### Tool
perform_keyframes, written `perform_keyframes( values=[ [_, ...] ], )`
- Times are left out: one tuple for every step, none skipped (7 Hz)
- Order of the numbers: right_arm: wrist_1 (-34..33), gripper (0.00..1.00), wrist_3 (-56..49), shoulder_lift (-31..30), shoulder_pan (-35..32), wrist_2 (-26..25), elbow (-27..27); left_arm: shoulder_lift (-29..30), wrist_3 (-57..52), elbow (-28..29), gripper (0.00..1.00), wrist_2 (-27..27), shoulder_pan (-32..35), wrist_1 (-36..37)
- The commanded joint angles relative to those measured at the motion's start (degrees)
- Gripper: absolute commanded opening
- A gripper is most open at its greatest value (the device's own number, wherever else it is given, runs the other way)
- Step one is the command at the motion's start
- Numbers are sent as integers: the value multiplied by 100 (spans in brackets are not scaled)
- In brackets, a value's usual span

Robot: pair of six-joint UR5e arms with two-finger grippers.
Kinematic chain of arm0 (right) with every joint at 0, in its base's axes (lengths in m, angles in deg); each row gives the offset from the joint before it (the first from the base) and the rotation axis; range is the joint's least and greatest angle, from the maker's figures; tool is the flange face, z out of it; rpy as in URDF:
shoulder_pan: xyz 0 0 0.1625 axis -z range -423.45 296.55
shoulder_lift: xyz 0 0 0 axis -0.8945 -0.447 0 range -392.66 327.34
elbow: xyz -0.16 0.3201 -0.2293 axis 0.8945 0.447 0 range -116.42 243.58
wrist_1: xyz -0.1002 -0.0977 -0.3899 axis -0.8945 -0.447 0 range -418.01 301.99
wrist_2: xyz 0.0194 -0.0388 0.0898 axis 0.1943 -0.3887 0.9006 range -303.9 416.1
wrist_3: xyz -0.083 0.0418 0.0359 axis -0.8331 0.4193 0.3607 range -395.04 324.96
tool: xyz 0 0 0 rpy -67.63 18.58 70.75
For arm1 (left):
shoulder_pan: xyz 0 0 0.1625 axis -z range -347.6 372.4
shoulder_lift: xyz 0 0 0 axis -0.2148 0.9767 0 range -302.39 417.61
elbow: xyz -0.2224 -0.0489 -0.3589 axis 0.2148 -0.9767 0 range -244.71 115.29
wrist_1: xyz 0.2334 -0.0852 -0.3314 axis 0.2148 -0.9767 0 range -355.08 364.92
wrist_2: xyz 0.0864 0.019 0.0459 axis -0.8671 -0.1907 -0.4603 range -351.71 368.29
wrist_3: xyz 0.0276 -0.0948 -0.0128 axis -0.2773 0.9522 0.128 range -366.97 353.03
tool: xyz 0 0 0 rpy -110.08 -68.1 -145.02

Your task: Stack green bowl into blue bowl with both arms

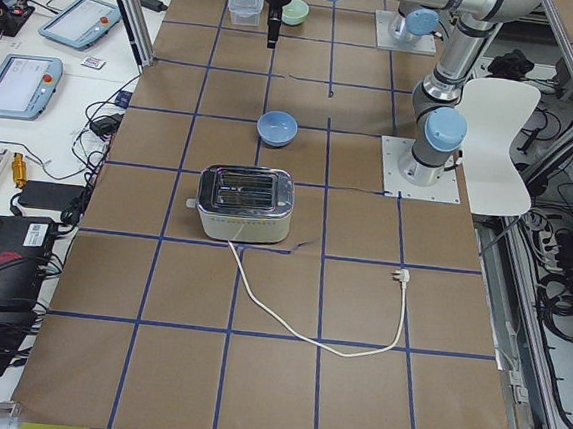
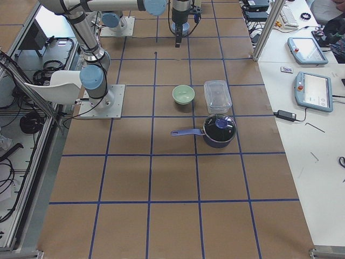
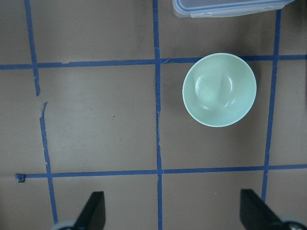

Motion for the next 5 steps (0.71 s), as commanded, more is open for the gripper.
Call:
perform_keyframes(
  values=[
    [50,100,12,-19,0,-23,-2,20,89,-5,100,-82,53,35],
    [50,100,12,-19,0,-32,-2,20,89,-14,100,-144,70,53],
    [50,100,20,-19,0,-41,-2,11,89,-14,100,-144,79,62],
    [50,100,20,-19,0,-41,-10,11,71,-14,100,-153,88,71],
    [41,100,20,-19,0,-41,-37,2,62,-14,100,-153,114,88]
  ],
)
